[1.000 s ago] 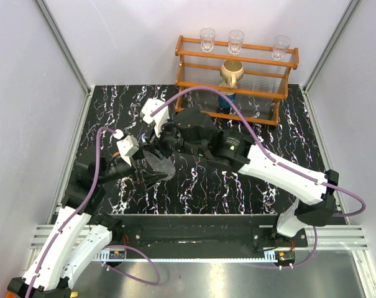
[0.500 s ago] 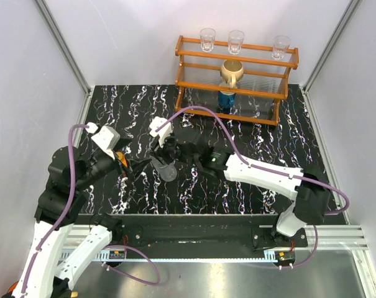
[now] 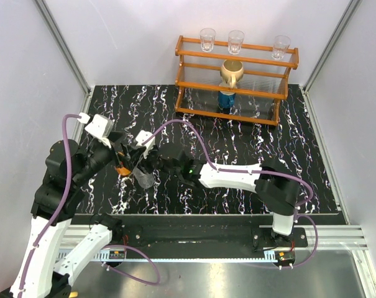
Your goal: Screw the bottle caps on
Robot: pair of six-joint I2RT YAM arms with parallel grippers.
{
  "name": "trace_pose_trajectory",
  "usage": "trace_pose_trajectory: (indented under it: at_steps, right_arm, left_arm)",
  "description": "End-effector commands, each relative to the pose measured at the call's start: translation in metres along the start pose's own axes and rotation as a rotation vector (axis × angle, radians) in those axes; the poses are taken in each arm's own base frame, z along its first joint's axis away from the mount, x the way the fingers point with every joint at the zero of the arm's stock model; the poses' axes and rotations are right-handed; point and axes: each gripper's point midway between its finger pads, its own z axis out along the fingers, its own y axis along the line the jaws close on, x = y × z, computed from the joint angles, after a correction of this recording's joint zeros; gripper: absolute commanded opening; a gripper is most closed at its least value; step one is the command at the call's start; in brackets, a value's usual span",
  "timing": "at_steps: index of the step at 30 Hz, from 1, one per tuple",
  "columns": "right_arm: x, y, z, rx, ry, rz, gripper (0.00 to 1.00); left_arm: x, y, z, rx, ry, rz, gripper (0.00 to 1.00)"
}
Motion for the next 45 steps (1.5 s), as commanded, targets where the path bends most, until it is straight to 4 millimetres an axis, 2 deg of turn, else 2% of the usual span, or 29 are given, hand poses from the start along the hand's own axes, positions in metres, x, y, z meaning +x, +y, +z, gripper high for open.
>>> trace_pose_trajectory:
  at_steps: [1, 8, 16, 22, 23, 24, 29, 35, 39, 45]
  right_arm:
    - [-0.041, 0.003, 0.009, 0.004, -0.14, 0.036, 0.0]
    - [-0.031, 0.011, 0.011, -0.007, -0.131, 0.038, 0.0]
    - [-0.008, 0.025, 0.014, -0.017, -0.083, 0.009, 0.02]
    - [-0.004, 0.024, 0.014, -0.011, -0.079, 0.016, 0.14]
    - [-0.004, 0.024, 0.013, -0.011, -0.077, 0.018, 0.23]
    - [-0.003, 0.024, 0.013, -0.01, -0.079, 0.018, 0.25]
    - [0.005, 0.024, 0.011, -0.007, -0.076, 0.032, 0.28]
    - [0.009, 0.023, 0.009, 0.003, -0.076, 0.04, 0.29]
    - [0.012, 0.021, 0.007, 0.015, -0.076, 0.049, 0.3]
    - [0.013, 0.02, 0.006, 0.02, -0.068, 0.044, 0.32]
  left_arm:
    - [-0.031, 0.012, -0.002, -0.082, -0.068, -0.02, 0.99]
    - [-0.031, 0.015, -0.002, -0.102, -0.072, -0.034, 0.99]
    - [-0.033, 0.022, -0.005, -0.142, -0.086, -0.039, 0.99]
    - [-0.035, 0.028, -0.006, -0.178, -0.094, -0.05, 0.99]
    - [-0.036, 0.029, -0.007, -0.188, -0.098, -0.052, 0.99]
    - [-0.037, 0.032, -0.008, -0.207, -0.103, -0.053, 0.99]
    - [-0.048, 0.039, -0.015, -0.259, -0.146, -0.073, 0.99]
    - [-0.081, 0.034, -0.036, -0.259, -0.297, -0.067, 0.99]
    - [-0.085, 0.038, -0.043, -0.29, -0.323, -0.065, 0.99]
    - [-0.08, 0.045, -0.043, -0.33, -0.316, -0.072, 0.99]
